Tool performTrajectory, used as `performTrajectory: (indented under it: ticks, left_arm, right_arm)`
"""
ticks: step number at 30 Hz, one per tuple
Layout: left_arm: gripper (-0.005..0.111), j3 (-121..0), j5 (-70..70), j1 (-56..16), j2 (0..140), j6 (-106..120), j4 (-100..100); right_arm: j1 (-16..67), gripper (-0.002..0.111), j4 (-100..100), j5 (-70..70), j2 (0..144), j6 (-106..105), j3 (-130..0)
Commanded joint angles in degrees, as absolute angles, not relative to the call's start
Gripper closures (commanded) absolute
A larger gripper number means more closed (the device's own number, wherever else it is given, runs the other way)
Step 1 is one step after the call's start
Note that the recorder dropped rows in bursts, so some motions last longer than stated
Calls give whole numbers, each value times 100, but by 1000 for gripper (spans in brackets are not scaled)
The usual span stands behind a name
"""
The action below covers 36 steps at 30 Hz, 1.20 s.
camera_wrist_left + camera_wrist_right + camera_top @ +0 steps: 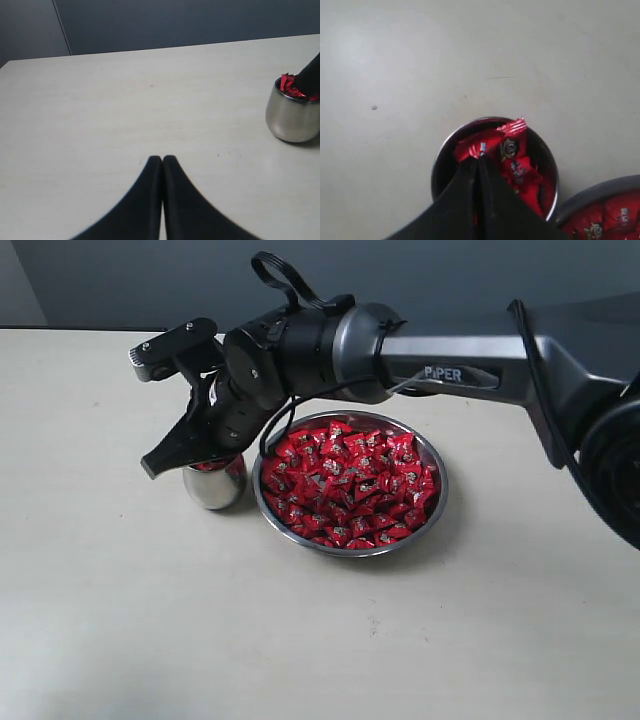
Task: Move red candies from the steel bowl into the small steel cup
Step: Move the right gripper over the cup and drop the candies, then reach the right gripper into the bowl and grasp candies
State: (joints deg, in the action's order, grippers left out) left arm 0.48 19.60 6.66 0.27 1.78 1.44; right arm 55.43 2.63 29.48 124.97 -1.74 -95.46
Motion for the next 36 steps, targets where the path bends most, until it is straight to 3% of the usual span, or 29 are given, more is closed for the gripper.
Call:
performTrajectory:
  ticks: [1,3,5,17,24,28,36]
  left_arm:
    - [106,0,1930,620,0,168,155]
    - [106,0,1930,620,0,168,155]
    - [106,0,1930,620,0,168,155]
    - [106,0,1930,620,0,168,155]
    - [106,0,1930,620,0,168,155]
    - [106,0,1930,620,0,168,155]
    - [106,0,1930,620,0,168,155]
  right_arm:
    - [5543,91,165,3044,12484,-210,-9591]
    - [5543,78,165,3044,12484,-210,-9591]
    - [5543,73,165,3070,12471,-210,-9657]
    - [5543,73,0,3729,11558,-145,-9742]
    - [5270,73,-2525,4061,10808,1847,-8575]
    - [4580,73,-2056,3449,10741,1861,-7776]
    - [3938,73,-779,2933,11152,807,-7615]
